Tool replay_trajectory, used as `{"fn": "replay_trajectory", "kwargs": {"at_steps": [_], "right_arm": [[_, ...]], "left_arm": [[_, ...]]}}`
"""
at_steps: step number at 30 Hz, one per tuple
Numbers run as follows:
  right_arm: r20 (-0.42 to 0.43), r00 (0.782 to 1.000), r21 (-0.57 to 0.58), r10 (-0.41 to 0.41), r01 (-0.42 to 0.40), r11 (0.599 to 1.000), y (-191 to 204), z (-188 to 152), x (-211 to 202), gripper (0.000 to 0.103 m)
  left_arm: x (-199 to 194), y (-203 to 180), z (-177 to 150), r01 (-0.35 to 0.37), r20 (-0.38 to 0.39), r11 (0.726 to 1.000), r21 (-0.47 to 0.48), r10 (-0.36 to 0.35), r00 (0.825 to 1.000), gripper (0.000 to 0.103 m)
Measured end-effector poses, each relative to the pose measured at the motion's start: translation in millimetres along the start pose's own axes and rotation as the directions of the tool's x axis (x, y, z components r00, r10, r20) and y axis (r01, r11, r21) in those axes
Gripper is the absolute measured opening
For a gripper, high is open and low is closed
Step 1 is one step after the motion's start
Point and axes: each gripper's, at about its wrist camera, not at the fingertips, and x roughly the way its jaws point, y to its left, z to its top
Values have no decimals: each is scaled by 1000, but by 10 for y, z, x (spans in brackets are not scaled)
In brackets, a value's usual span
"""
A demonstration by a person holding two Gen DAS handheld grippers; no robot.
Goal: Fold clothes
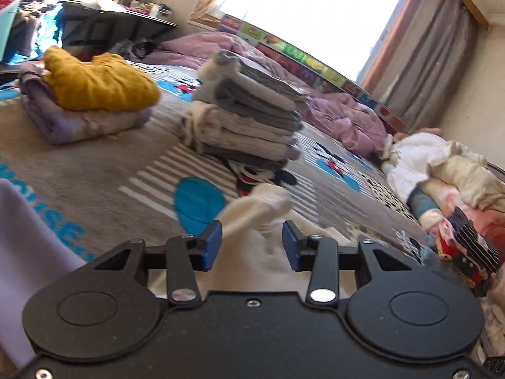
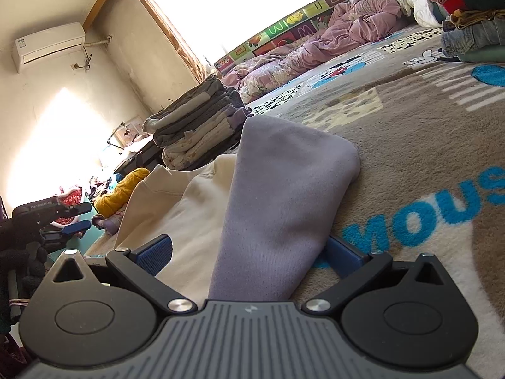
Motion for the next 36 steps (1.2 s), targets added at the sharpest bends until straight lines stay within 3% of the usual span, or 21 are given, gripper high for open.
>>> {"fn": "replay_trajectory", "kwargs": {"at_steps": [2, 4, 7, 10, 13, 15, 17, 18, 25, 26, 27, 28, 33, 36], "right_arm": [[25, 1000, 40, -14, 13, 999, -32, 9, -88, 103], [41, 996, 37, -84, 82, 996, 20, 28, -172, 103], [43, 981, -168, -187, 192, 967, 372, 135, -186, 103], [50, 964, -401, -261, 259, 879, 748, 270, -33, 103], [-14, 952, -480, -306, 262, 837, 892, 518, 313, 100], [-29, 938, -510, -345, 283, 812, 931, 668, 572, 84], [-62, 918, -541, -393, 300, 786, 947, 797, 867, 78], [-81, 911, -556, -404, 295, 777, 945, 854, 1011, 70], [-128, 855, -681, -503, 293, 671, 933, 1148, 1773, 59], [-144, 841, -689, -522, 293, 663, 895, 1174, 1852, 52], [-168, 830, -686, -532, 289, 667, 846, 1206, 1910, 43], [-181, 827, -675, -533, 289, 678, 801, 1244, 1925, 26], [-169, 866, -530, -471, 323, 784, 542, 1444, 1543, 8], [-111, 909, -355, -402, 341, 870, 302, 1540, 1086, 7]], "left_arm": [[203, -268, -129, 49, -63, 998, 31, -47, 997, 41], [406, -514, -256, 91, -127, 994, 58, -83, 988, 44], [638, -606, -344, 68, -170, 994, 82, -53, 984, 44], [739, -550, -343, 44, -176, 997, 62, -33, 984, 45], [770, -385, -313, 30, -177, 1000, -6, -31, 984, 45], [796, -278, -315, 22, -184, 999, -38, -29, 983, 45], [834, -192, -326, 11, -194, 998, -56, -22, 981, 45], [847, -157, -337, 8, -202, 998, -63, -21, 979, 45], [813, -70, -340, 35, -208, 999, -7, -35, 978, 45], [808, -48, -336, 34, -207, 999, 2, -32, 978, 45], [807, -22, -326, 32, -207, 999, 1, -31, 978, 45], [804, 0, -314, 33, -206, 999, -3, -33, 978, 45], [773, 32, -270, 35, -195, 999, -3, -35, 980, 45], [740, 19, -268, 39, -189, 999, 0, -38, 981, 45]]}}
